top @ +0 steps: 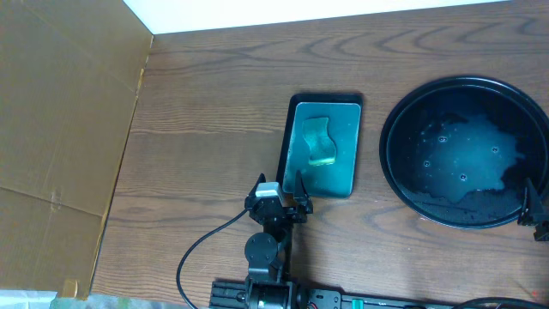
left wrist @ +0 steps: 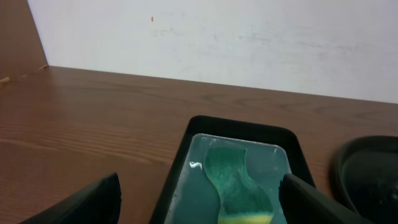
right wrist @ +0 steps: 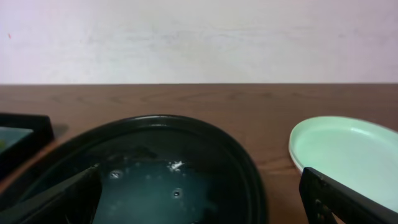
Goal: Clean dirty plates on tray and stack at the side
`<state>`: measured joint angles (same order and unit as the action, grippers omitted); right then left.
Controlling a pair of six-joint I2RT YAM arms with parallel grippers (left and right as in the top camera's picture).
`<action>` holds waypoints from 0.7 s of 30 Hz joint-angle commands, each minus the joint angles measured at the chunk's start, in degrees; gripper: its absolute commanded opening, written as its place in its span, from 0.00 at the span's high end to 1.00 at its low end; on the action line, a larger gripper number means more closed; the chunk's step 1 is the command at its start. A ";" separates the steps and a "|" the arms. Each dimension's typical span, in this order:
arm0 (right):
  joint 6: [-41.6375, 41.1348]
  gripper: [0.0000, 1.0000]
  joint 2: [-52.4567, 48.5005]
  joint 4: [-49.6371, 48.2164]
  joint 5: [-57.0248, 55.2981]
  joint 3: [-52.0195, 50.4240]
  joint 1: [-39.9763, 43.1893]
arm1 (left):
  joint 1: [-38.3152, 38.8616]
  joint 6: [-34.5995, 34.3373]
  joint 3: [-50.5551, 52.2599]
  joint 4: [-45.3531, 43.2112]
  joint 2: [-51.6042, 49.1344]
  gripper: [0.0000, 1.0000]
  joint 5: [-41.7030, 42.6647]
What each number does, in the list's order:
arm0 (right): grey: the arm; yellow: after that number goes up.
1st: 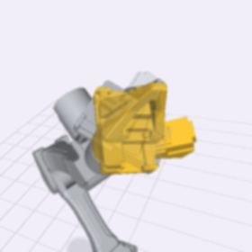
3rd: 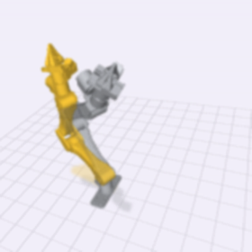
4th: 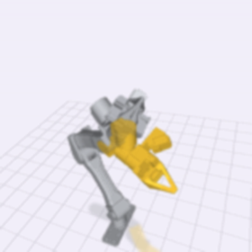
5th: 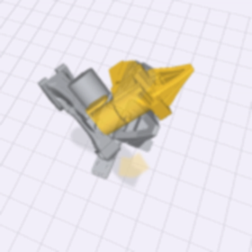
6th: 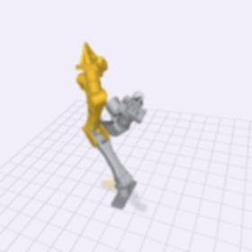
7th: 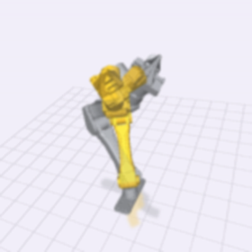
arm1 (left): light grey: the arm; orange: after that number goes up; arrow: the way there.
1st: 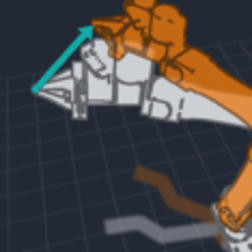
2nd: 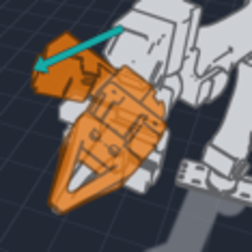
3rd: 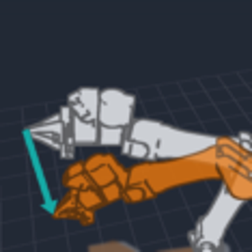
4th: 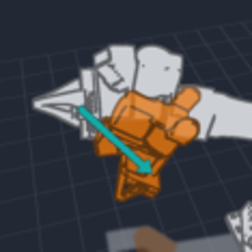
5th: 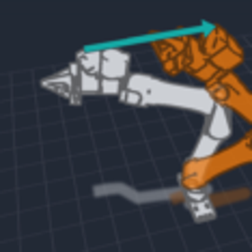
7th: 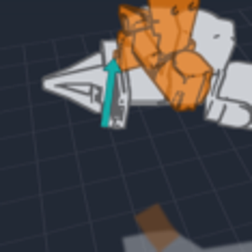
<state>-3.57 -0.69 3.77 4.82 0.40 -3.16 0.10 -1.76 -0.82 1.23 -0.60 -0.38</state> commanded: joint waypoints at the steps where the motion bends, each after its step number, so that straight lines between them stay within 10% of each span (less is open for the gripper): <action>1: 7.34 0.01 0.37 0.31 -0.72 -0.09 -0.26 | -0.20 -0.92 0.59 2.80 0.37 0.18 -2.67; 21: 6.84 0.01 0.37 0.15 0.35 -0.09 -0.26 | -0.20 -0.92 0.59 2.80 0.37 0.18 -2.67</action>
<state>3.57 -0.69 3.75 4.91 0.40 -3.16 0.10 -1.76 -0.82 1.23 -0.60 -0.38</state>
